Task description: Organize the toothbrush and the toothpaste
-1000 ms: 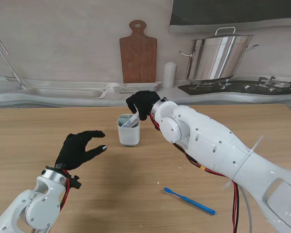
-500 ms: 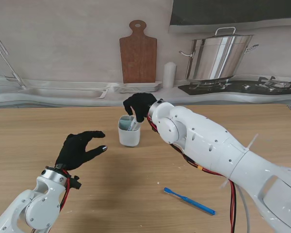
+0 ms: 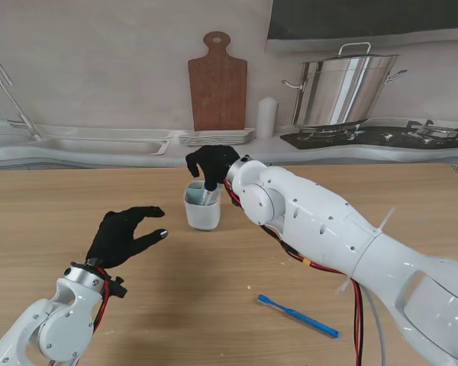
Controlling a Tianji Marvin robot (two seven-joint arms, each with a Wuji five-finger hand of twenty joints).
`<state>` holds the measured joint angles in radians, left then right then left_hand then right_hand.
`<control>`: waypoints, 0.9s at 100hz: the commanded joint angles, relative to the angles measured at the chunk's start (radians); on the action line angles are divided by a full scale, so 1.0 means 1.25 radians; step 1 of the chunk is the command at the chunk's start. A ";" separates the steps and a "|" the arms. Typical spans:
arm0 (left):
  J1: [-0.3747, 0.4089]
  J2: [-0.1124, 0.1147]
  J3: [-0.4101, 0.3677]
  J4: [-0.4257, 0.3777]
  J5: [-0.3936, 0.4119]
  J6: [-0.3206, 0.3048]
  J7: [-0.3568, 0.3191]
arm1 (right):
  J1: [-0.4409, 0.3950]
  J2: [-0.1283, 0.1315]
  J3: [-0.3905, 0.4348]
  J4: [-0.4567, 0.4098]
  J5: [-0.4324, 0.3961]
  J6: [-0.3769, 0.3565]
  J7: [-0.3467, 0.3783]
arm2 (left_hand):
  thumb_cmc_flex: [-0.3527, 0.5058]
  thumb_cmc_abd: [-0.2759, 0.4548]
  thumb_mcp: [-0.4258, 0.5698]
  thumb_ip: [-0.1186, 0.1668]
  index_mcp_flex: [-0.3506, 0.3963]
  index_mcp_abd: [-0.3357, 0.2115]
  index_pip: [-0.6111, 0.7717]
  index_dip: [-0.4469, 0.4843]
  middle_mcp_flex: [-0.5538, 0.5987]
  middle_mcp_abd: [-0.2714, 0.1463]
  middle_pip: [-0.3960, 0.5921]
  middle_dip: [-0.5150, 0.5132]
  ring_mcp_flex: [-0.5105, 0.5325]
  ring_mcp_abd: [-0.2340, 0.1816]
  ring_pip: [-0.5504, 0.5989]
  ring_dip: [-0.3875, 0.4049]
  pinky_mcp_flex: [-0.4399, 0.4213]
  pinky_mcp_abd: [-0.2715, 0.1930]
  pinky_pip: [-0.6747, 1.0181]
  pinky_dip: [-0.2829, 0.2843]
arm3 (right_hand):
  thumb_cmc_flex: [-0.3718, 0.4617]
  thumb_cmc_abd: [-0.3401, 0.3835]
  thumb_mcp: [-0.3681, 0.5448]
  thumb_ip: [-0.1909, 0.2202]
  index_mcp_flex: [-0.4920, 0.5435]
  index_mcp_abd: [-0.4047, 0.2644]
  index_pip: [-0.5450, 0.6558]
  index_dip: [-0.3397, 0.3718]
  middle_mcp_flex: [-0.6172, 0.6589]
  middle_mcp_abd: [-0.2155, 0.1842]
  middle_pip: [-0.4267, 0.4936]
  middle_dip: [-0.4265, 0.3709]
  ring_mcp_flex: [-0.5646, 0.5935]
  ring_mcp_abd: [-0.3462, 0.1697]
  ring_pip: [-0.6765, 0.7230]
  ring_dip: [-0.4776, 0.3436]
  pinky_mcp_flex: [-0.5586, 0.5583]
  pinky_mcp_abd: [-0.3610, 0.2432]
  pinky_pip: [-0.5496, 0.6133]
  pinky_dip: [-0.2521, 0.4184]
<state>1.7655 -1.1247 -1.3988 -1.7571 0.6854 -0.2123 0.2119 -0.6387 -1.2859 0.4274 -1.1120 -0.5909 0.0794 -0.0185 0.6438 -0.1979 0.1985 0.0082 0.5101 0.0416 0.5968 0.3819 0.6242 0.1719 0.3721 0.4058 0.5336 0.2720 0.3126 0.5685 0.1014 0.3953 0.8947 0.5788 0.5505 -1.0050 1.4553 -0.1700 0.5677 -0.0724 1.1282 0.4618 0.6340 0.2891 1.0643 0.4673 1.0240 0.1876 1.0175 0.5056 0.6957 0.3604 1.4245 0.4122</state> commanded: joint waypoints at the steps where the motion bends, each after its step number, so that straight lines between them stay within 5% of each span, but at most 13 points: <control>1: 0.006 -0.001 -0.002 -0.012 -0.001 -0.002 -0.013 | 0.001 -0.009 0.000 0.000 0.003 -0.007 0.007 | 0.004 0.022 -0.013 0.031 0.006 -0.007 0.003 0.000 0.009 -0.003 0.004 -0.025 0.009 -0.002 0.009 -0.003 -0.003 0.004 0.002 0.005 | -0.043 0.035 0.027 0.058 -0.038 0.016 -0.009 0.003 -0.023 0.029 -0.018 0.007 -0.016 -0.001 -0.020 0.024 -0.017 0.007 -0.010 -0.008; 61: 0.007 -0.001 -0.005 -0.013 -0.004 0.003 -0.015 | -0.008 -0.012 0.023 -0.009 0.027 -0.043 -0.014 | 0.004 0.023 -0.014 0.031 0.006 -0.006 0.002 0.000 0.009 -0.003 0.003 -0.025 0.007 -0.002 0.008 -0.002 -0.003 0.004 0.002 0.006 | -0.285 0.225 -0.122 0.096 -0.290 0.065 -0.046 -0.037 -0.227 0.057 -0.092 -0.026 -0.297 0.086 -0.189 -0.021 -0.265 0.035 -0.115 0.007; 75: 0.005 -0.001 -0.004 -0.012 -0.005 0.003 -0.016 | -0.016 -0.004 0.040 -0.031 0.024 -0.041 -0.013 | 0.005 0.022 -0.013 0.031 0.005 -0.006 0.002 0.000 0.009 -0.002 0.004 -0.025 0.007 -0.002 0.008 -0.002 -0.003 0.003 0.002 0.006 | -0.350 0.355 -0.226 0.119 -0.381 0.104 -0.071 -0.075 -0.287 0.062 -0.111 -0.042 -0.379 0.102 -0.222 -0.048 -0.335 0.036 -0.144 0.015; 90: 0.003 -0.001 -0.001 -0.010 -0.005 0.002 -0.015 | -0.031 0.011 0.065 -0.065 0.017 -0.040 -0.008 | 0.005 0.022 -0.014 0.031 0.006 -0.005 0.002 0.000 0.008 -0.001 0.004 -0.025 0.008 -0.001 0.008 -0.002 -0.003 0.003 0.001 0.006 | -0.421 0.478 -0.360 0.145 -0.387 0.117 -0.286 -0.204 -0.385 0.074 -0.184 -0.086 -0.542 0.120 -0.291 -0.084 -0.452 0.030 -0.190 -0.006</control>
<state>1.7655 -1.1245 -1.4011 -1.7583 0.6804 -0.2102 0.2075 -0.6698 -1.2807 0.4996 -1.1700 -0.5562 0.0305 -0.0408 0.6438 -0.1979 0.1985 0.0083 0.5103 0.0417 0.5969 0.3819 0.6243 0.1719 0.3721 0.4058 0.5345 0.2720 0.3126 0.5685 0.1020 0.3956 0.8947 0.5790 0.0758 -0.4593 1.0541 -0.0467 0.1168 0.0587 0.8545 0.2547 0.1996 0.3459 0.8877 0.3947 0.4233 0.3137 0.6829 0.4305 0.1843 0.3989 1.2097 0.4239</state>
